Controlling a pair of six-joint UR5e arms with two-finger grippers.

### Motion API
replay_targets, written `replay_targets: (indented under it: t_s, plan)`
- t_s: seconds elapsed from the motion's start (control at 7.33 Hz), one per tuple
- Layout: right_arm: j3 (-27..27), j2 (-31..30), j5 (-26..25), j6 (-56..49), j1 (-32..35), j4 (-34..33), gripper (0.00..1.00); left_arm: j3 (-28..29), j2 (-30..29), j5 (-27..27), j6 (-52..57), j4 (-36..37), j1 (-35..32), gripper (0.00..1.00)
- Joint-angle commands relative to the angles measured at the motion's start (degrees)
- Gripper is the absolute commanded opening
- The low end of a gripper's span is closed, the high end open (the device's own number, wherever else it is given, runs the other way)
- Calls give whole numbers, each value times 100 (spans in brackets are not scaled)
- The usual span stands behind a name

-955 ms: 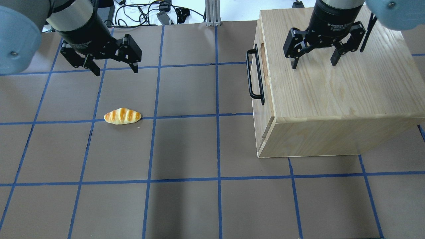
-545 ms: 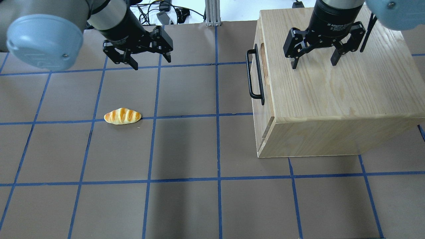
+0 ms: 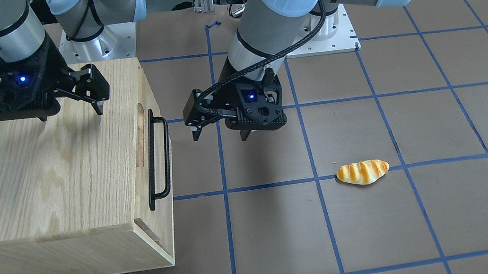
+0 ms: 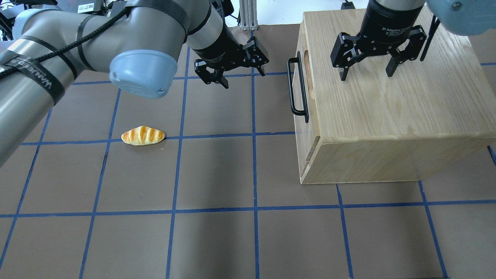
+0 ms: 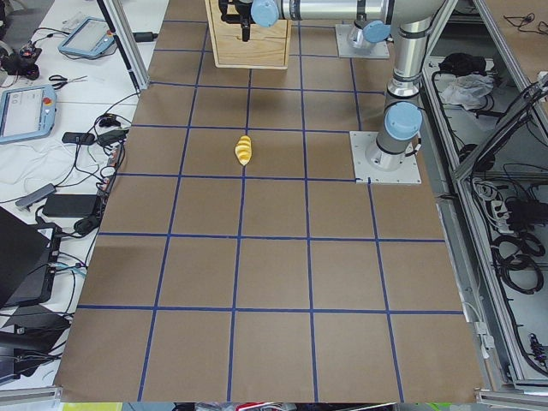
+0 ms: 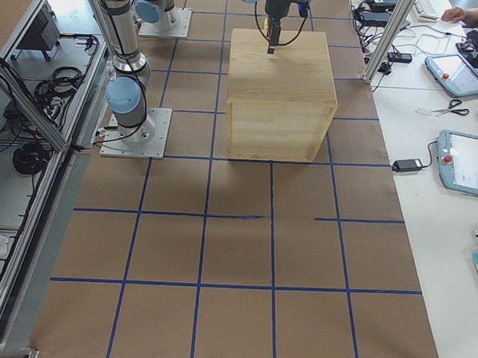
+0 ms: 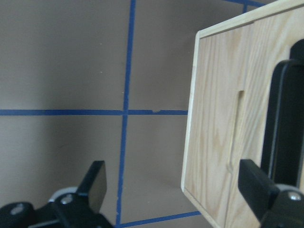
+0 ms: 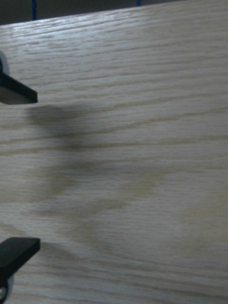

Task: Open upper drawer
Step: 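Move the left gripper across toward the black drawer handle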

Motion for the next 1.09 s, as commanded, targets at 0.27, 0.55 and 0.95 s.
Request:
replay_targets:
  t_s: [0.27, 0.55, 0.95]
  plan:
    - [-2, 0, 0, 6, -7, 0, 100, -17, -411, -352, -615, 587, -368, 100]
    - [-2, 0, 0, -3, 2, 0, 100, -8, -464, -343, -615, 587, -404, 100]
    - [-2, 0, 0, -3, -7, 0, 100, -43, -587, -343, -606, 631, -404, 100]
